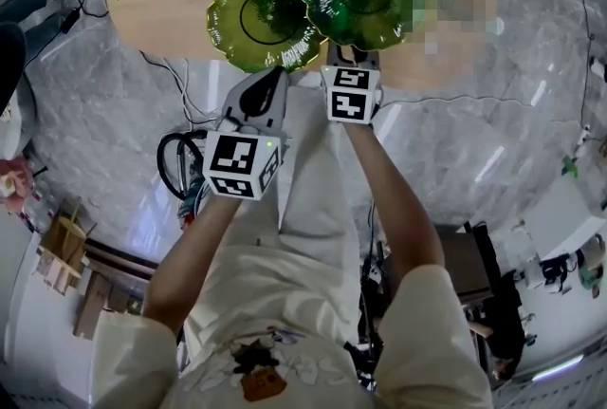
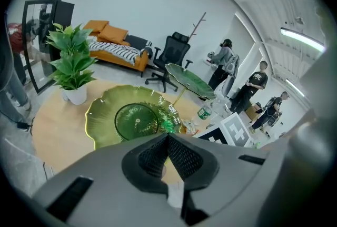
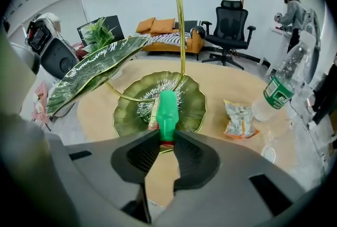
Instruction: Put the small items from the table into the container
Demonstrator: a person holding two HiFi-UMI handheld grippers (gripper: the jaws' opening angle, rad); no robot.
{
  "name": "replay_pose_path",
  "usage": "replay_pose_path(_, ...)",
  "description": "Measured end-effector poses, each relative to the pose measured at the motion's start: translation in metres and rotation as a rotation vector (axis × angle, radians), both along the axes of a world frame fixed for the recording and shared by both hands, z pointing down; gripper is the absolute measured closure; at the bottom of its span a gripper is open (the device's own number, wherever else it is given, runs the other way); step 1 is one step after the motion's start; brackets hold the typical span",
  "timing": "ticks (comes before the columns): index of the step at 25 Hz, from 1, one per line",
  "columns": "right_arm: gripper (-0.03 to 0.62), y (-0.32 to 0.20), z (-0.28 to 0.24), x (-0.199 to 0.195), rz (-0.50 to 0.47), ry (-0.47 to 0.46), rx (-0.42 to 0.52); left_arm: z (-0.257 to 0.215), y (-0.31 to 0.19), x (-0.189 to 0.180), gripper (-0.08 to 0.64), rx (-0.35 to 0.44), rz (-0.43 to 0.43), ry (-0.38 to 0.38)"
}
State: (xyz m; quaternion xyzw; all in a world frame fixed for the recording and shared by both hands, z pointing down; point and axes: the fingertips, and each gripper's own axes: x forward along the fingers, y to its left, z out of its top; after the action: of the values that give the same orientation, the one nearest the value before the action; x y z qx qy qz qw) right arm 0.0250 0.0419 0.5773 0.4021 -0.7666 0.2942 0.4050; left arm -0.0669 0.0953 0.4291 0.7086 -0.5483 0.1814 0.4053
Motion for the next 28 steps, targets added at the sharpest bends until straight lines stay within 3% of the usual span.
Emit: replay_pose_path(28,0.506,0.007,0.017,0.007,0.039,-0.013,-0.039,0.004,0.0,0.006,0.552,-0.005,0.021,-0.01)
